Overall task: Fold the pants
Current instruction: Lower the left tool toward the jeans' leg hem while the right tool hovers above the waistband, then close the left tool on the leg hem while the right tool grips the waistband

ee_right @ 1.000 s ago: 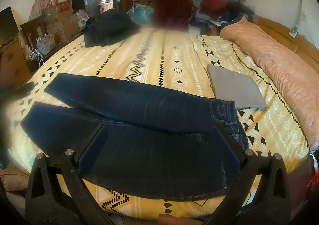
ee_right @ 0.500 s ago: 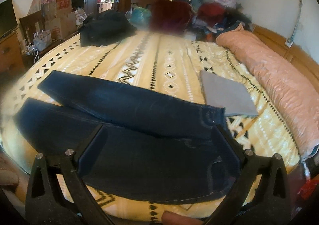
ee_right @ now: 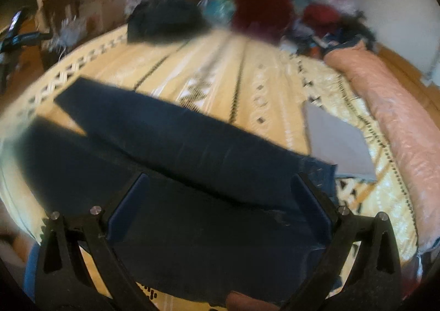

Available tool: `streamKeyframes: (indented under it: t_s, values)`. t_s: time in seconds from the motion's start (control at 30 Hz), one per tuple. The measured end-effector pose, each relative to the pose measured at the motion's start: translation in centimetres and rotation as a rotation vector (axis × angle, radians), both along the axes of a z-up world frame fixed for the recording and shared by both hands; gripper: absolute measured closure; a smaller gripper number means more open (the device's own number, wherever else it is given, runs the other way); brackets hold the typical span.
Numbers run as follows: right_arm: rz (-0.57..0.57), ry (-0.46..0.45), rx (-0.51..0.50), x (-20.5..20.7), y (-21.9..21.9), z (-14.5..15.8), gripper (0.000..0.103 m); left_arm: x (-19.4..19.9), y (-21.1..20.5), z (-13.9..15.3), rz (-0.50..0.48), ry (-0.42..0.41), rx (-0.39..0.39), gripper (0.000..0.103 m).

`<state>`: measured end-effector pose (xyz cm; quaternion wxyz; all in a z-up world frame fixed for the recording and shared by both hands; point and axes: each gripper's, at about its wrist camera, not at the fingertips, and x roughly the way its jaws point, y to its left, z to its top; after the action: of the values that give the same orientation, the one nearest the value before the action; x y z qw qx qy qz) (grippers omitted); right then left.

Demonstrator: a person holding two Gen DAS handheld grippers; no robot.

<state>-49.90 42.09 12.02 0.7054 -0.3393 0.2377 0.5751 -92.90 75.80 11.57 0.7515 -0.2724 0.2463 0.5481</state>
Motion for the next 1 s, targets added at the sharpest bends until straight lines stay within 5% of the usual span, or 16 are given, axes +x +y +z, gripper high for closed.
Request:
streamKeyframes:
  t_s: [0.2, 0.4, 0.63, 0.77, 0.9, 1.0]
  values:
    - [0.008, 0.048, -0.088, 0.4, 2.3, -4.4, 0.000, 2.8, 6.1, -10.8, -0.068, 0.080, -0.196, 0.021]
    - [0.006, 0.062, -0.141, 1.2, 4.0, -6.9, 0.000, 3.5, 9.2, -15.7, -0.098, 0.078, -0.277, 0.026]
    - [0.022, 0.081, -0.156, 0.9, 5.1, -8.3, 0.000, 4.5, 11.6, -17.8, -0.121, 0.061, -0.298, 0.027]
    - [0.032, 0.092, -0.170, 0.6, 5.2, -8.8, 0.000, 5.1, 12.3, -18.2, -0.126, 0.060, -0.292, 0.047]
    - [0.021, 0.119, -0.164, 1.4, 5.2, -8.8, 0.000, 5.8, 12.1, -17.9, -0.163, 0.023, -0.281, 0.085]
    - [-0.008, 0.125, -0.145, 3.2, 5.0, -8.2, 0.000, 6.4, 11.5, -17.6, -0.152, 0.061, -0.249, 0.086]
